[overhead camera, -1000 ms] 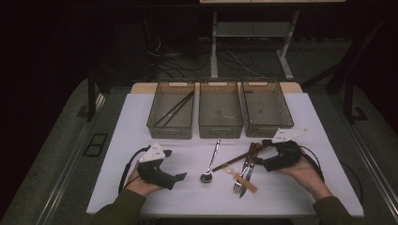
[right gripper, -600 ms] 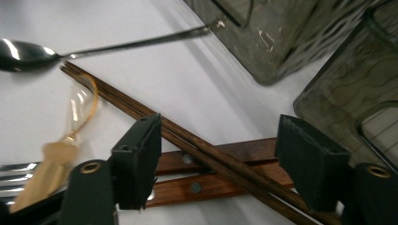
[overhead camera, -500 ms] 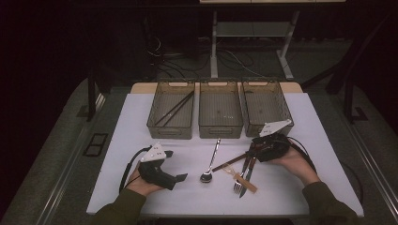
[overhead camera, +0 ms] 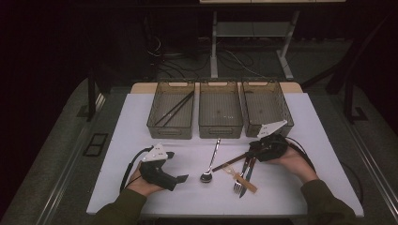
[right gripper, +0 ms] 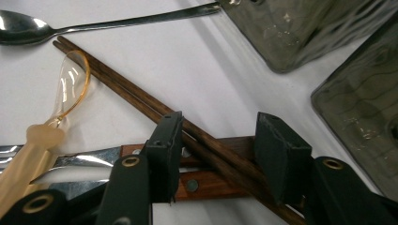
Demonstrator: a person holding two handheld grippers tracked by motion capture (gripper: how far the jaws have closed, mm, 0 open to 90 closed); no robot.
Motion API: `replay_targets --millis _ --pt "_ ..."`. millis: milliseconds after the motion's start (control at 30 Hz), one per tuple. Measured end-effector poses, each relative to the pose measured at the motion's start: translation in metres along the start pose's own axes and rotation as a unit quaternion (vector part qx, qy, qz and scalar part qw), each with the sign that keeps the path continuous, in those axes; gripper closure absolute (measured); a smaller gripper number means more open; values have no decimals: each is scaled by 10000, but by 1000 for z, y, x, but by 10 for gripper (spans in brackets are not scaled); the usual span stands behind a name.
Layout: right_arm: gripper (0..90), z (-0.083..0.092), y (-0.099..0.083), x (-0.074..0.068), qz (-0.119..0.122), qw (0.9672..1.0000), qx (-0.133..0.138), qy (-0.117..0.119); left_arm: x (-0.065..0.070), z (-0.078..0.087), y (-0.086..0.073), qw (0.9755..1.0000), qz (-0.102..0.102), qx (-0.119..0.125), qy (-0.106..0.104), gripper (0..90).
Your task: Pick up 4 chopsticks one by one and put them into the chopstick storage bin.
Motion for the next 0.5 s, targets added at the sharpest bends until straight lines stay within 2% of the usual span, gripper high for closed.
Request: replay_targets --millis 500 --pt "589 2 -2 -1 97 9999 -48 -5 0 0 0 10000 -21 -48 -43 0"
Point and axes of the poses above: each handheld gripper's, and its own axes: z roughly backward along the jaws, y roughly out of its top, x roughly to its right, the point moved 5 cm from there along -z, roughly forward along the jaws, and after that the axes turned 5 degrees about -x, right-handed, at the moved point
